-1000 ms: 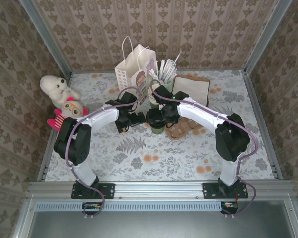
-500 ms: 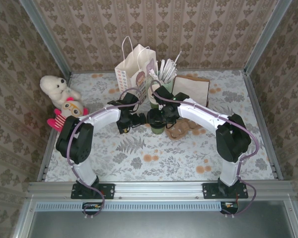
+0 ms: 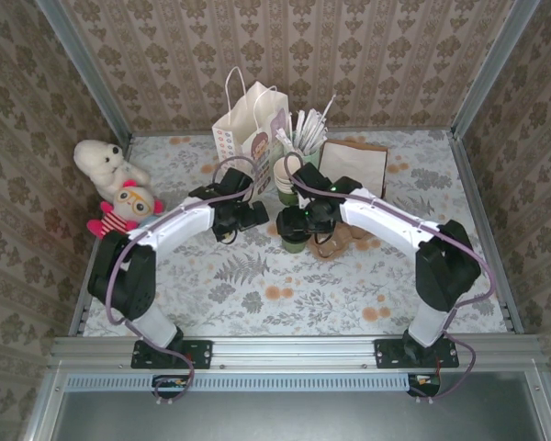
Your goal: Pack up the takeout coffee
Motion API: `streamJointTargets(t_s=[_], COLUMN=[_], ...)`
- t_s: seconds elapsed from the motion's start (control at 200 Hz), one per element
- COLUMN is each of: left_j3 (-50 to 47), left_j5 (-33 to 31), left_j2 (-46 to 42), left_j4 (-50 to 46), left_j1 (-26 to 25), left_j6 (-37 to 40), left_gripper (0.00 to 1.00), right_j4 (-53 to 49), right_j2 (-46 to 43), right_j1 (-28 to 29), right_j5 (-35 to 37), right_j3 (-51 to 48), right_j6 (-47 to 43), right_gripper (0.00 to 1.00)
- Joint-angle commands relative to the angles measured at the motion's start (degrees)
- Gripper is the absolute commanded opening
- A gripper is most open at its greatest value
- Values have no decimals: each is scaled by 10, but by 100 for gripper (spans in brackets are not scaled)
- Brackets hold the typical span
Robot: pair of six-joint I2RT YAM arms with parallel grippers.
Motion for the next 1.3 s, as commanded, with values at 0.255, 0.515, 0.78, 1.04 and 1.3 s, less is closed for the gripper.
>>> streamJointTargets(t_s=[0.255,0.515,0.78,1.04,1.3], left_j3=[-13,-29,-46,-72,-62], left_j5=[-40,-46,-62,-67,-73], left_j2=[-26,-47,-74,-97,-102], left_j4=[20,38,60,108,100], left_j1=[0,-3,-2,-3,-3], left_j6=[-8,-11,-4,8,23], left_gripper=[100,100,100,100,100], right_j4=[-127,-174,-212,-216,-190], right_j2=[-157,-222,-236,-269,-137], right_j1=[-21,-98,-189,-192,-239], right_j5=[-23,-6,-3,-84,-5], right_j3=[-134,-187,-177,-112,31], right_j6=[-44,-61,-93,-118,-118], right_gripper=[70,70,70,70,70])
